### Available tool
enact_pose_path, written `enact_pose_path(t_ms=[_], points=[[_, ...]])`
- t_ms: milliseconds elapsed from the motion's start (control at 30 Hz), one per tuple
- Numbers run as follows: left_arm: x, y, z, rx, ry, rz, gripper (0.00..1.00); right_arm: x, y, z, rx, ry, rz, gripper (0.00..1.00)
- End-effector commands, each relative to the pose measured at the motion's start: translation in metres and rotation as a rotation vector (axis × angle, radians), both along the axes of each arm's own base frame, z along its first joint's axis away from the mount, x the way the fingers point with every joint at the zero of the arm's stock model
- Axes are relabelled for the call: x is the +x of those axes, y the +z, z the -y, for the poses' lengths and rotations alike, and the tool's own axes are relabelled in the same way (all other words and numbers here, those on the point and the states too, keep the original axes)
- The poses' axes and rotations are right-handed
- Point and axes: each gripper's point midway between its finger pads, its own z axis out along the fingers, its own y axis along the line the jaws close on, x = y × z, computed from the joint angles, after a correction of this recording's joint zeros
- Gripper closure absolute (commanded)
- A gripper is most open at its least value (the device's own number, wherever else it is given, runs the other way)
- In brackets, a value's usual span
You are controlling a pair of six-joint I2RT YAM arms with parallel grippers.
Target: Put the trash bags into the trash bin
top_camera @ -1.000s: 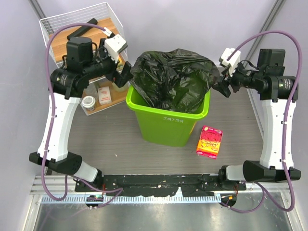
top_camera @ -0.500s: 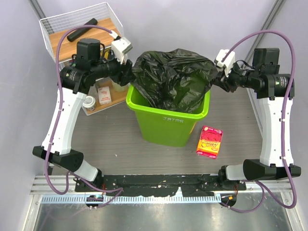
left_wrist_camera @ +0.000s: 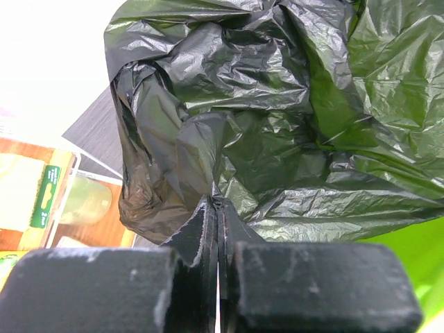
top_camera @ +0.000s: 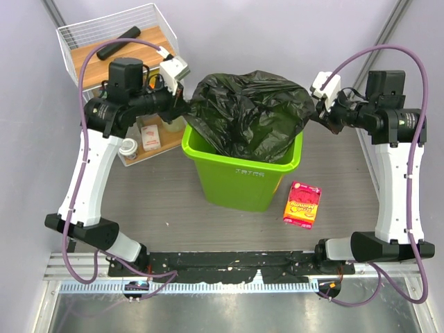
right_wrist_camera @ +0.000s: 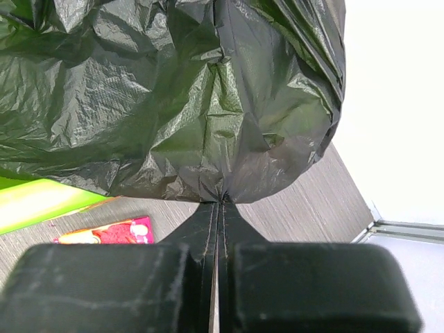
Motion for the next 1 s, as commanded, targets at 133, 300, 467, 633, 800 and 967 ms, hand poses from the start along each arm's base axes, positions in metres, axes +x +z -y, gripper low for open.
enact_pose_path(t_ms=[133, 300, 467, 633, 800, 967], points=[[-0.033, 0.034, -0.010, -0.021, -0.015, 0.068, 1.00, -0.033, 0.025, -0.004, 0.025, 0.000, 0.058, 0.99], [-0.045, 0.043, -0.014, -0.041, -0.005, 0.065, 1.00, -0.043, 0.025, -0.005, 0.039, -0.005, 0.031, 0.99], [-0.054, 0.054, -0.014, -0.098, 0.018, 0.038, 1.00, -0.051, 0.036, -0.008, 0.073, -0.007, 0.034, 0.99], [-0.054, 0.067, -0.020, -0.132, 0.084, 0.040, 1.00, -0.056, 0.048, -0.009, 0.094, -0.019, 0.040, 0.99], [-0.054, 0.076, -0.025, -0.172, 0.151, 0.021, 1.00, -0.058, 0.058, -0.009, 0.119, -0.047, 0.044, 0.99], [-0.051, 0.077, -0.033, -0.170, 0.210, 0.026, 1.00, -0.055, 0.062, -0.006, 0.132, -0.078, 0.040, 0.99]])
